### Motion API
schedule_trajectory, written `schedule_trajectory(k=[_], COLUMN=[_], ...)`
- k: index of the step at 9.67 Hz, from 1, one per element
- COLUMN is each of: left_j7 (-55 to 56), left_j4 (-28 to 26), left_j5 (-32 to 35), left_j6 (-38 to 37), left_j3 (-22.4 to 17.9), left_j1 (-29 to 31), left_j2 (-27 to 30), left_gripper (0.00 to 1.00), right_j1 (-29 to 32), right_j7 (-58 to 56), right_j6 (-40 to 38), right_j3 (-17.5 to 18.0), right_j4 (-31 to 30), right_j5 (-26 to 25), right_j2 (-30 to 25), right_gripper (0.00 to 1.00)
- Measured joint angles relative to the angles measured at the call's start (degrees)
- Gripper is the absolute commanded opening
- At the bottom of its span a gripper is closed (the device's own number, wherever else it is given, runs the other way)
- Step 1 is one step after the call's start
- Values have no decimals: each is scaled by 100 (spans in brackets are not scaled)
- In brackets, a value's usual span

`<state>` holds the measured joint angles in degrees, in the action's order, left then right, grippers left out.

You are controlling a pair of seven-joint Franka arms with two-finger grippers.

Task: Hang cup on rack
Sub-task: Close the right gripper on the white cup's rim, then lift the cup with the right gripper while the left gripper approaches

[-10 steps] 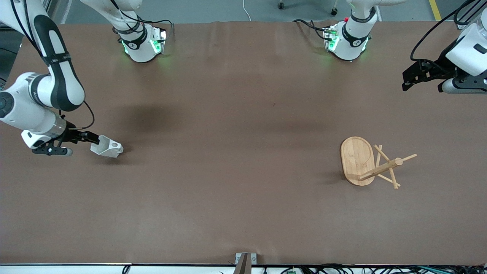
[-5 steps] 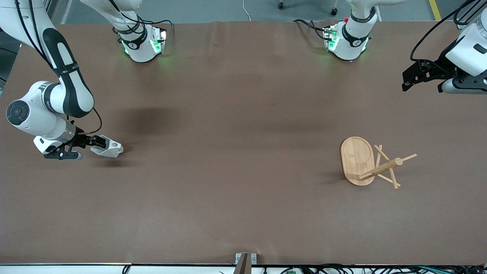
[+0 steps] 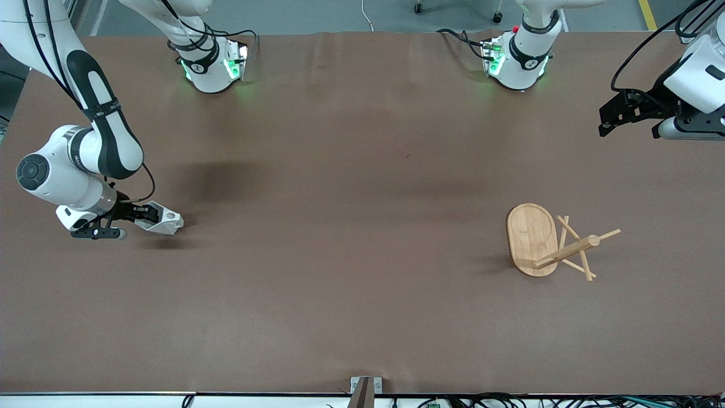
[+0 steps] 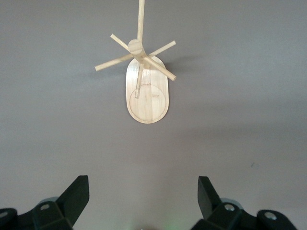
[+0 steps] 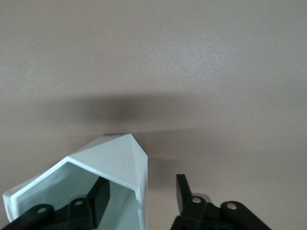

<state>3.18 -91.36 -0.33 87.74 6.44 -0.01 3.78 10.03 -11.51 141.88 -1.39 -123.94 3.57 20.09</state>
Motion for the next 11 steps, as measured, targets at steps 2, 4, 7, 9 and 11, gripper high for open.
schedule_trajectory(k=[2, 4, 7, 9, 11], left_j7=[0, 0, 0, 0, 0], left_j4=[-2, -3, -4, -4, -4], left_j5=[0, 0, 0, 0, 0], left_j6=[5, 6, 7, 10, 10], left_j3=[0, 0, 0, 3, 4], left_j1=[0, 0, 0, -2, -2], left_j2=[0, 0, 0, 0, 0], left_gripper=[100, 100, 100, 100, 100], right_j1=[16, 31, 11, -108, -383], right_j7=[-7, -70, -124, -135, -3], right_j6=[3, 6, -910, -2561, -3490], right_j3=[-7, -8, 32, 195, 275], right_j4=[3, 54, 516, 1521, 2145], right_j5=[54, 68, 85, 622, 1087], right_j2=[2, 4, -62, -279, -475], right_gripper=[0, 0, 0, 1, 1])
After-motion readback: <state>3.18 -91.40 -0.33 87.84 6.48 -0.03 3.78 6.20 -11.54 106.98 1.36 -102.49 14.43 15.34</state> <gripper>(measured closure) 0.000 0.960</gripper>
